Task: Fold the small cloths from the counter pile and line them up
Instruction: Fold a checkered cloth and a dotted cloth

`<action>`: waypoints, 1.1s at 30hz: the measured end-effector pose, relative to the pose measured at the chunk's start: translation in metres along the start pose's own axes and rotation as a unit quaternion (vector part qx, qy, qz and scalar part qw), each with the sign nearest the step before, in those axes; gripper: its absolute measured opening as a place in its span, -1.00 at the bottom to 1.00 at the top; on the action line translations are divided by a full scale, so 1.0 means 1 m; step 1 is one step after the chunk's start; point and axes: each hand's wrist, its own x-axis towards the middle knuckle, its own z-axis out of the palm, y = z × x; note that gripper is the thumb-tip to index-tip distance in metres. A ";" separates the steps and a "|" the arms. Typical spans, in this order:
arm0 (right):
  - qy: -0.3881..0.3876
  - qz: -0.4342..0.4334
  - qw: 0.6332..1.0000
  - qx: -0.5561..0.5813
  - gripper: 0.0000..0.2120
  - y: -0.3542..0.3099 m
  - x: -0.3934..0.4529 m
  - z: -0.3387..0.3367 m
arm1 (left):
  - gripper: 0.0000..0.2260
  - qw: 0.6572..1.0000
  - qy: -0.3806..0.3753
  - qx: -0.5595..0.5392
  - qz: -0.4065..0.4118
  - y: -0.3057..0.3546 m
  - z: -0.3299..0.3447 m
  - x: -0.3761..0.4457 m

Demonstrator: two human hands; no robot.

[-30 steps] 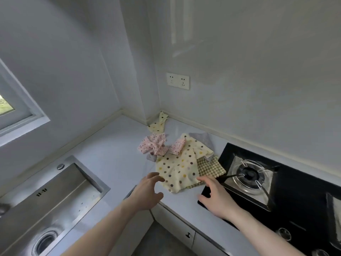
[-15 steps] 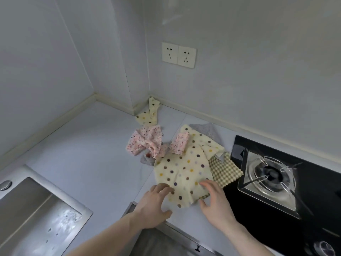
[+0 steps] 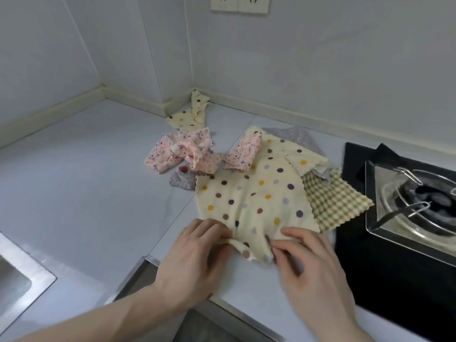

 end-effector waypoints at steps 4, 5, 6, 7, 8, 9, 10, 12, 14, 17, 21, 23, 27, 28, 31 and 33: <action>0.012 -0.033 0.999 0.008 -0.88 0.006 -0.008 0.006 | -0.83 0.999 0.032 -0.006 0.019 0.000 0.006 -0.006; 0.010 -0.043 0.999 0.006 -0.85 0.007 -0.010 0.008 | -0.82 0.999 0.041 -0.011 0.018 -0.001 0.008 -0.008; 0.008 -0.057 0.998 0.003 -0.82 0.008 -0.011 0.010 | -0.80 0.998 0.050 -0.016 0.017 -0.003 0.010 -0.010; 0.005 -0.073 0.997 -0.001 -0.77 0.008 -0.013 0.012 | -0.78 0.998 0.058 -0.022 0.016 -0.004 0.013 -0.011; 0.002 -0.088 0.996 -0.005 -0.73 0.009 -0.014 0.013 | -0.76 0.997 0.066 -0.028 0.015 -0.007 0.016 -0.012; -0.004 -0.100 0.995 -0.007 -0.70 0.009 -0.015 0.015 | -0.73 0.997 0.073 -0.033 0.012 -0.009 0.018 -0.012; -0.011 -0.107 0.994 -0.007 -0.67 0.009 -0.015 0.017 | -0.69 0.996 0.079 -0.037 0.010 -0.011 0.020 -0.011; -0.013 -0.112 0.994 -0.003 -0.65 0.009 -0.015 0.019 | -0.64 0.995 0.092 -0.045 0.017 -0.014 0.024 -0.009; -0.011 -0.102 0.995 0.003 -0.65 0.008 -0.014 0.021 | -0.64 0.992 0.103 -0.064 0.020 -0.017 0.026 -0.009; -0.008 -0.086 0.996 -0.003 -0.64 0.004 -0.017 0.022 | -0.70 0.990 0.115 -0.081 0.021 -0.019 0.026 -0.010; -0.012 -0.056 0.998 -0.026 -0.51 -0.016 -0.036 0.012 | -0.87 0.992 0.094 -0.084 0.024 -0.007 0.014 -0.015; -0.013 -0.043 0.998 -0.035 -0.47 -0.030 -0.051 0.007 | -0.94 0.993 0.088 -0.049 0.061 0.004 0.003 -0.019; 0.061 -0.041 0.997 0.003 -0.62 -0.053 -0.068 -0.006 | -0.85 0.983 0.108 -0.004 0.150 0.033 -0.023 -0.025; 0.083 -0.043 0.995 0.016 -0.72 -0.058 -0.070 -0.012 | -0.81 0.981 0.107 -0.002 0.164 0.041 -0.029 -0.027; 0.131 -0.057 0.989 0.023 -0.95 -0.075 -0.074 -0.033 | -0.81 0.975 0.088 -0.035 0.200 0.061 -0.048 -0.033; 0.151 -0.056 0.986 0.035 -0.95 -0.087 -0.076 -0.047 | -0.82 0.973 0.067 -0.033 0.219 0.069 -0.061 -0.036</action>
